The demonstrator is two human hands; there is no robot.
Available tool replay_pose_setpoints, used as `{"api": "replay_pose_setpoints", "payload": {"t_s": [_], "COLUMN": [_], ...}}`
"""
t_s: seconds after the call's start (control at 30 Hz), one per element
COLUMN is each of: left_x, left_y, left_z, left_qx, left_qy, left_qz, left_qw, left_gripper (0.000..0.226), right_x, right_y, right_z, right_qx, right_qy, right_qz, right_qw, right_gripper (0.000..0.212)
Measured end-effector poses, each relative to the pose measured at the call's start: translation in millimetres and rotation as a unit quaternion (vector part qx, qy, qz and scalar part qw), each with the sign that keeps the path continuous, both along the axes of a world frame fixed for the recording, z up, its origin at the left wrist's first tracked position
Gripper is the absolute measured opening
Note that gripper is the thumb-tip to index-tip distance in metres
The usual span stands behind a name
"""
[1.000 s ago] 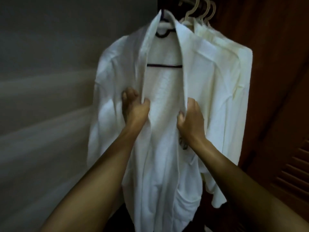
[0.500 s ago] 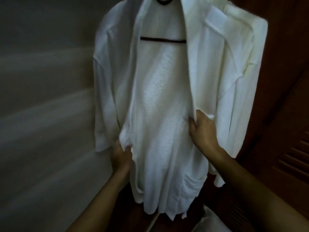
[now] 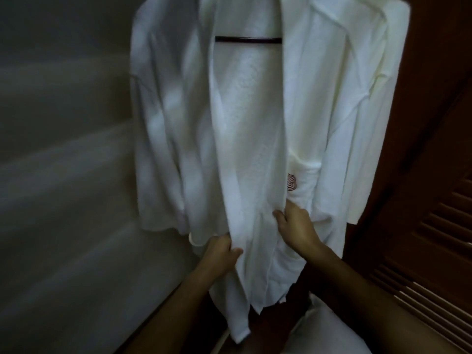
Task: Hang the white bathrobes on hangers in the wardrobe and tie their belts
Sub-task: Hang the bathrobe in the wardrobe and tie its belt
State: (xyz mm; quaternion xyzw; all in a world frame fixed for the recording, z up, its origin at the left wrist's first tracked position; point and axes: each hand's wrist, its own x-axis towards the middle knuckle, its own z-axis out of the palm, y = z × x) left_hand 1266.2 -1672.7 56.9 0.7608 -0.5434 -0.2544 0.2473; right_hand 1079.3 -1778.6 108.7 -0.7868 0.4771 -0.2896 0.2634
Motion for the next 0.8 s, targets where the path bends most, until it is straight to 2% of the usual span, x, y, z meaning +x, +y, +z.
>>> {"api": "replay_pose_setpoints", "payload": {"t_s": [0.1,0.17,0.27,0.33,0.4,0.43,0.53,0.6,0.63,0.7,0.8], "left_x": [-3,-6,-12,-16,-24,-30,-58,-79,-86,-95,-90], "left_y": [-2,1,8,11,10,9,2,-5,-13,-27,-38], "left_z": [-12,-21,-31,-38,-36,-32,-10,5,8,8,2], "left_qx": [-0.033,-0.043,-0.038,-0.046,-0.068,-0.081,-0.132,-0.158,-0.178,-0.169,-0.062], "left_qy": [0.041,0.066,0.082,0.076,0.068,0.058,0.009,-0.008,-0.039,-0.139,-0.183], "left_qz": [-0.03,-0.01,0.032,0.071,0.107,0.112,0.029,-0.052,-0.087,-0.112,-0.055], "left_qw": [0.998,0.997,0.995,0.994,0.99,0.989,0.991,0.986,0.98,0.969,0.98], "left_gripper": [0.073,0.071,0.067,0.063,0.044,0.036,0.049,0.038,0.03,0.051,0.075], "right_x": [-15,-38,-79,-101,-104,-103,-92,-87,-83,-77,-74], "right_y": [20,30,34,37,35,30,-3,-35,-49,-74,-88], "right_z": [-16,-37,-78,-89,-84,-79,-74,-93,-104,-130,-156], "right_qx": [0.11,0.165,0.189,0.199,0.173,0.17,0.156,0.131,0.154,0.226,0.254], "right_qy": [0.047,0.039,0.028,0.018,-0.018,-0.031,-0.049,-0.026,-0.01,0.001,0.043], "right_qz": [0.144,0.163,0.068,-0.017,-0.069,-0.083,-0.103,-0.062,-0.052,-0.039,0.012], "right_qw": [0.982,0.972,0.979,0.98,0.982,0.981,0.981,0.989,0.987,0.973,0.966], "right_gripper": [0.062,0.066,0.04,0.034,0.032,0.036,0.04,0.042,0.039,0.036,0.046]}}
